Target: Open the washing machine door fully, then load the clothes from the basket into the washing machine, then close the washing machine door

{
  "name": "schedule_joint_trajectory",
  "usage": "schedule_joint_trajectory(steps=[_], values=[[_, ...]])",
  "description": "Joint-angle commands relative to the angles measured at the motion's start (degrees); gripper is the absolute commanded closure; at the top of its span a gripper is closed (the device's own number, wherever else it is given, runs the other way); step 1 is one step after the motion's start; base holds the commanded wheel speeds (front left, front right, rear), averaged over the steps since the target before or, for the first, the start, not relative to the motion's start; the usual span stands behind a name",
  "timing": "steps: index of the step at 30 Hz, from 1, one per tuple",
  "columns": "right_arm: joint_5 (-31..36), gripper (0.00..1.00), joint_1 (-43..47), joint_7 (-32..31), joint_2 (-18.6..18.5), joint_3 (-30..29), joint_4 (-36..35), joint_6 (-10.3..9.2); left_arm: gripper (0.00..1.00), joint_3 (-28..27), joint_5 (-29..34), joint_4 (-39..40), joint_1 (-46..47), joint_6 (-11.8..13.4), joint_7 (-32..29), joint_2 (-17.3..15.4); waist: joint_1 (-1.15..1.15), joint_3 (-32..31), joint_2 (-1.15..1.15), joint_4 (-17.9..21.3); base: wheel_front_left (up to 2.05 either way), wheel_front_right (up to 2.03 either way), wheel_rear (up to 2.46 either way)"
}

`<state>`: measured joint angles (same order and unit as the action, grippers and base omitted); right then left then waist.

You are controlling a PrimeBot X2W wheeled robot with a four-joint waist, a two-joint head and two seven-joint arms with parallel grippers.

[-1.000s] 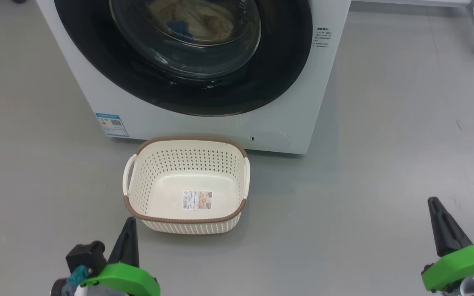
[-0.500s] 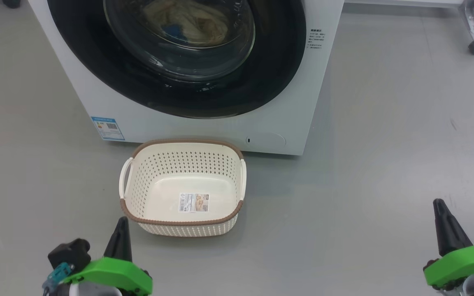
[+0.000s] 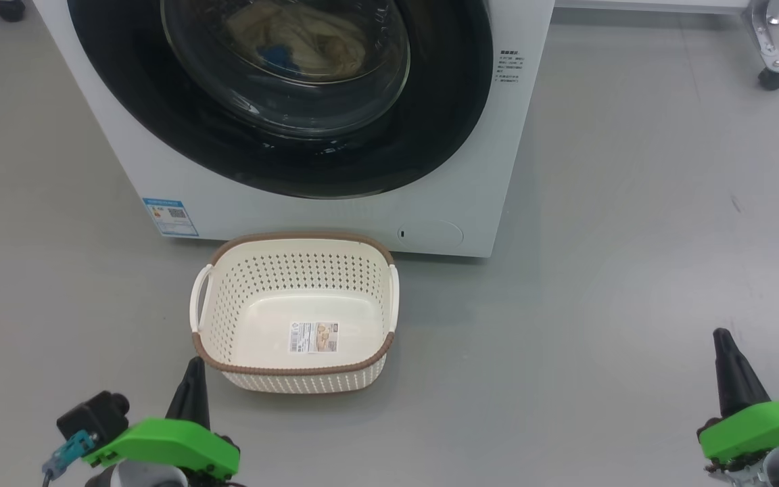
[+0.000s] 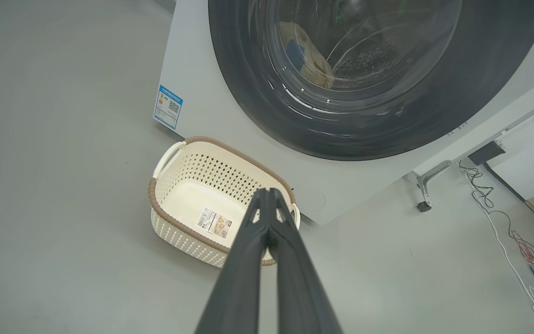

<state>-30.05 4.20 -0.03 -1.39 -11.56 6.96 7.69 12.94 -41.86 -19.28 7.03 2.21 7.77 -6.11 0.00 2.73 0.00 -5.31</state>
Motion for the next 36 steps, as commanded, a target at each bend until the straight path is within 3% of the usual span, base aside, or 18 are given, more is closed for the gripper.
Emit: schedule_joint_trajectory(steps=[1, 36], values=[[-2.86, 1.0, -3.1, -0.28, -0.74, 0.32, -1.25, -0.06, 1.0, -2.05, -2.22, 2.22, 1.58, -0.66, -0.49, -0.13, 0.0, -0.09, 0.0, 0.17, 0.0, 0.0, 0.0], [-26.26, 1.0, -5.98, -2.72, -1.04, 2.19, 2.03, -0.11, 1.0, -8.94, -21.2, 3.4, 0.63, -4.23, -5.94, 1.19, 0.0, -1.06, 0.0, 2.2, 0.0, 0.0, 0.0]])
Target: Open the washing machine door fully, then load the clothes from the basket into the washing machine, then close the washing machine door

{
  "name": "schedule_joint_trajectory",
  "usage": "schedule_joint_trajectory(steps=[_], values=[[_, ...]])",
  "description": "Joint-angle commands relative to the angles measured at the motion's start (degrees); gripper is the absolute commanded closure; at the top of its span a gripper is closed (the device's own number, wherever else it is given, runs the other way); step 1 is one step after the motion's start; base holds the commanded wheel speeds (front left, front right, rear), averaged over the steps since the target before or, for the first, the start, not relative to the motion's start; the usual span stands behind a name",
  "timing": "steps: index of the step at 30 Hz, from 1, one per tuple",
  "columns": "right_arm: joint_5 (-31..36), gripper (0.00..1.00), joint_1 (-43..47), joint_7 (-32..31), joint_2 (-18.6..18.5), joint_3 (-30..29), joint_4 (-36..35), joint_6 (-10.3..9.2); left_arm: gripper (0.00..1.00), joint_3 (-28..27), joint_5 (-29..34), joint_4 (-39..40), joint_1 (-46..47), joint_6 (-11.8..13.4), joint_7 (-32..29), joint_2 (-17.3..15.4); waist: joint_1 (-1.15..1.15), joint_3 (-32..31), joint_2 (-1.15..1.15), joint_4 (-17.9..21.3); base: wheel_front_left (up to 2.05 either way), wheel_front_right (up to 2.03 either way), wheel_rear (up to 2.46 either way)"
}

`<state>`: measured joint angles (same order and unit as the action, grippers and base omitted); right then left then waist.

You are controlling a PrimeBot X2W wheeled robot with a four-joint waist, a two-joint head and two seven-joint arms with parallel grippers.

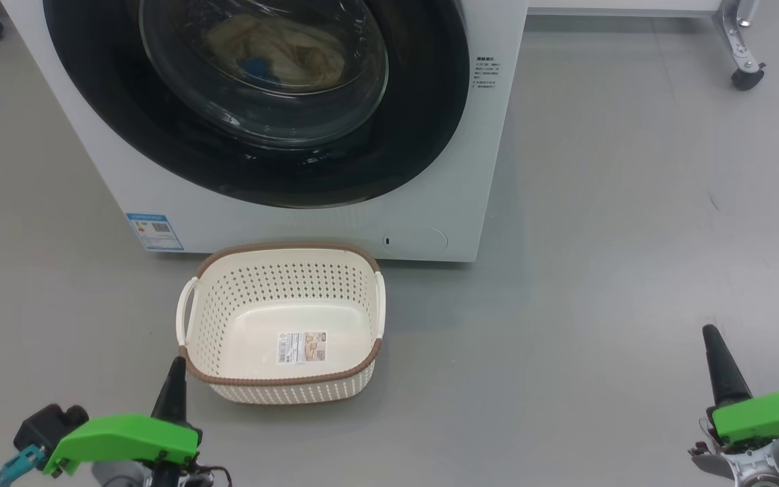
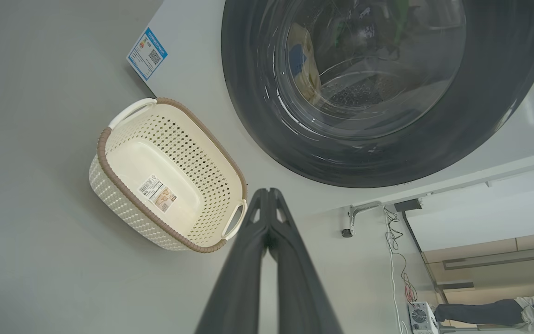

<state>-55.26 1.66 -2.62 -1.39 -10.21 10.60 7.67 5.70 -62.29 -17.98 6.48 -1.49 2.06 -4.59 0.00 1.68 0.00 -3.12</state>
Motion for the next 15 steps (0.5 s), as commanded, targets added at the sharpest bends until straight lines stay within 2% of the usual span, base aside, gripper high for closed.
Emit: schedule_joint_trajectory(steps=[1, 15], values=[[-1.75, 1.0, -3.52, -0.2, -1.05, 0.89, -1.51, -0.11, 1.0, -1.91, -1.33, 2.14, 1.15, -0.63, -0.39, -0.3, 0.0, -0.04, 0.0, 0.07, 0.0, 0.0, 0.0], [-11.39, 1.0, -4.7, -1.21, -1.17, 1.66, -0.15, -0.13, 1.0, -4.75, -9.15, 2.62, 0.75, -2.11, -2.64, 0.25, 0.0, -0.44, 0.0, 0.91, 0.0, 0.0, 0.0]])
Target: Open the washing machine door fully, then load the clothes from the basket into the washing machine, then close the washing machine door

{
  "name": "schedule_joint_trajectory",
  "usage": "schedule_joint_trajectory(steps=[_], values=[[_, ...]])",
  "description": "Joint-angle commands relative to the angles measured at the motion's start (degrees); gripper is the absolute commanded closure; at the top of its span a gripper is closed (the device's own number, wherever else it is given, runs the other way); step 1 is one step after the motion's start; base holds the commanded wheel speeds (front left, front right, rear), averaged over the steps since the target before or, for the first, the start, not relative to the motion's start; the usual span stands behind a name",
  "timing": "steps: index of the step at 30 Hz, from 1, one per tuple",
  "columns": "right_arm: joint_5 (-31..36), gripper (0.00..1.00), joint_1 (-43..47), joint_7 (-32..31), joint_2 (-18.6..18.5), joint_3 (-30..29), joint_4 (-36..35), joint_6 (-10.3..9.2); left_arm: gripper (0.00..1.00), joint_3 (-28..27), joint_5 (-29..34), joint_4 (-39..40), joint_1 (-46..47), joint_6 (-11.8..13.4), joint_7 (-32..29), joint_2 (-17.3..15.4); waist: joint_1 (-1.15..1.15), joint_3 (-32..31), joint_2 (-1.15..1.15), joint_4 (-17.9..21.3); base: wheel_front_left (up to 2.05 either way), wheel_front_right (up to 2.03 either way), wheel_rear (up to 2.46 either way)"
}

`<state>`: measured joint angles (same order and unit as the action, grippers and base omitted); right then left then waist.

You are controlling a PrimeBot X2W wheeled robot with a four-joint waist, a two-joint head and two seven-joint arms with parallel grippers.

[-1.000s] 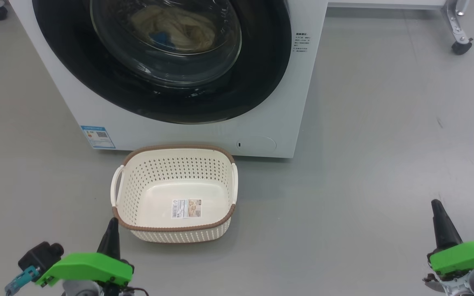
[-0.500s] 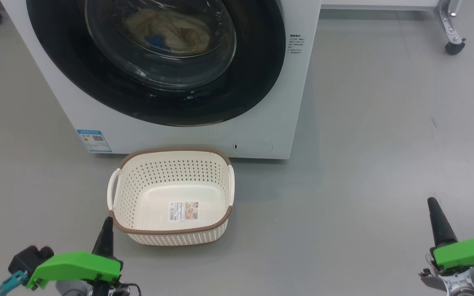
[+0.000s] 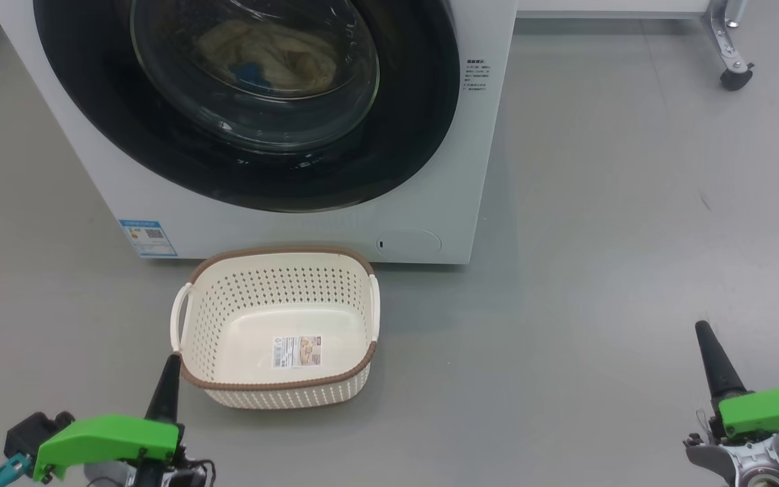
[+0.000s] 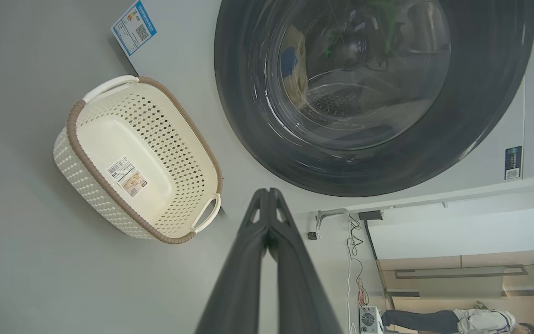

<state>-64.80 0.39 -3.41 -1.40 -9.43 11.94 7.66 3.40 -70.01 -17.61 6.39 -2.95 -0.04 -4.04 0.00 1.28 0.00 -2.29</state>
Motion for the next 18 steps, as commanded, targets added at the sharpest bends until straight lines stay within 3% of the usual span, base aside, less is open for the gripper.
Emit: schedule_joint_trajectory(steps=[1, 18], values=[[-1.84, 1.0, -3.44, -0.42, -1.16, 0.88, -1.49, -0.12, 1.0, -2.45, -1.43, 2.25, 0.85, -0.64, -0.54, -0.3, 0.0, -0.04, 0.0, 0.08, 0.0, 0.0, 0.0], [-13.54, 1.0, -4.88, -1.64, -1.3, 1.81, 0.15, -0.14, 1.0, -5.9, -10.91, 2.84, 0.38, -2.43, -3.26, 0.36, 0.0, -0.53, 0.0, 1.09, 0.0, 0.0, 0.0]])
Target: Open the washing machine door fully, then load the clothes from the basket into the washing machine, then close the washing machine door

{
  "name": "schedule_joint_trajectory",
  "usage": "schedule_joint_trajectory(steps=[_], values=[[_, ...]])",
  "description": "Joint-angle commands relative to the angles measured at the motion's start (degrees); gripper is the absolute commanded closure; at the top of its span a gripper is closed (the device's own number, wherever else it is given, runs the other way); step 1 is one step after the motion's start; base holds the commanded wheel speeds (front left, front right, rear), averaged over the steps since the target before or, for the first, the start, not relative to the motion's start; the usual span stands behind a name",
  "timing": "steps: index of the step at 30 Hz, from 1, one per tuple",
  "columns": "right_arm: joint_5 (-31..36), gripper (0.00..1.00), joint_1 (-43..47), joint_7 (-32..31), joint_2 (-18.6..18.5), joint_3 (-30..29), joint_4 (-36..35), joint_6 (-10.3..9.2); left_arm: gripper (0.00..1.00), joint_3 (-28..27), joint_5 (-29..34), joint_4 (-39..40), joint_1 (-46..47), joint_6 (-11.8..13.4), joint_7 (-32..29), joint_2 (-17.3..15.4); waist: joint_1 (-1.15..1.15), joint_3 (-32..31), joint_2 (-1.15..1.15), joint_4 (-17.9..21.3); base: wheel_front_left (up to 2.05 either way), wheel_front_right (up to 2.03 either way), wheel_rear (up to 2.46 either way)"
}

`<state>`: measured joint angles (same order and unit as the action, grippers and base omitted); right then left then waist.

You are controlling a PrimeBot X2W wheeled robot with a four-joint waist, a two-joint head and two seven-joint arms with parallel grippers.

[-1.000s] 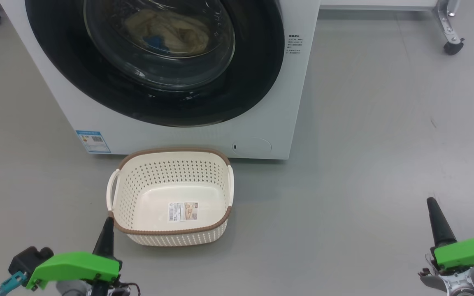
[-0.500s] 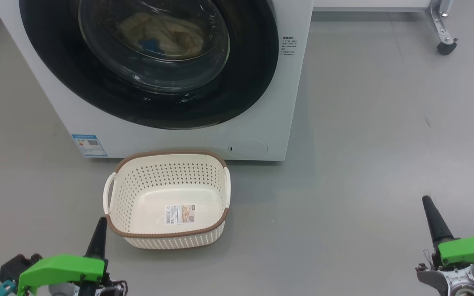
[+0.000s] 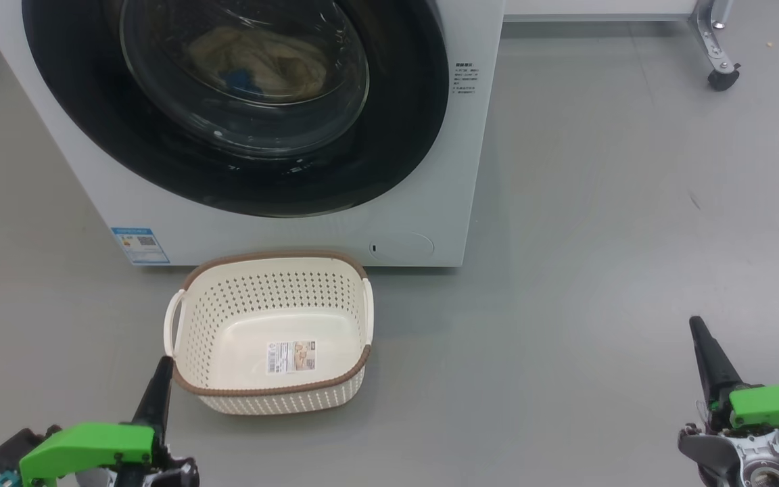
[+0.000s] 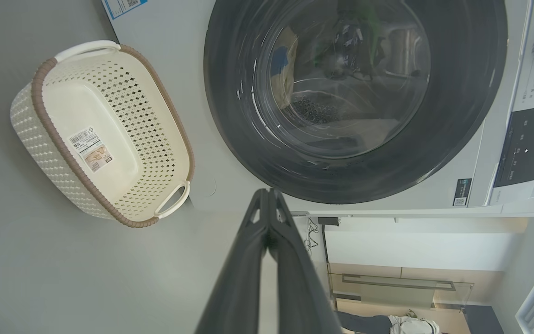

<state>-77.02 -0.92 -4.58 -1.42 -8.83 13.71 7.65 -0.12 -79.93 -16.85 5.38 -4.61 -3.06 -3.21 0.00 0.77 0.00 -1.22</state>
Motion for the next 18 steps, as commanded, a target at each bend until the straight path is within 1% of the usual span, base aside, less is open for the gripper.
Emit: schedule_joint_trajectory(steps=[1, 18], values=[[-2.01, 1.0, -3.65, -0.54, -1.29, 1.26, -1.52, -0.13, 1.0, -2.58, -1.54, 2.11, 1.36, -0.87, -0.4, -0.42, 0.0, -0.04, 0.0, 0.09, 0.0, 0.0, 0.0], [-13.72, 1.0, -5.09, -1.76, -1.44, 2.19, 0.12, -0.16, 1.0, -6.04, -11.04, 2.7, 0.88, -2.66, -3.14, 0.24, 0.0, -0.53, 0.0, 1.1, 0.0, 0.0, 0.0]])
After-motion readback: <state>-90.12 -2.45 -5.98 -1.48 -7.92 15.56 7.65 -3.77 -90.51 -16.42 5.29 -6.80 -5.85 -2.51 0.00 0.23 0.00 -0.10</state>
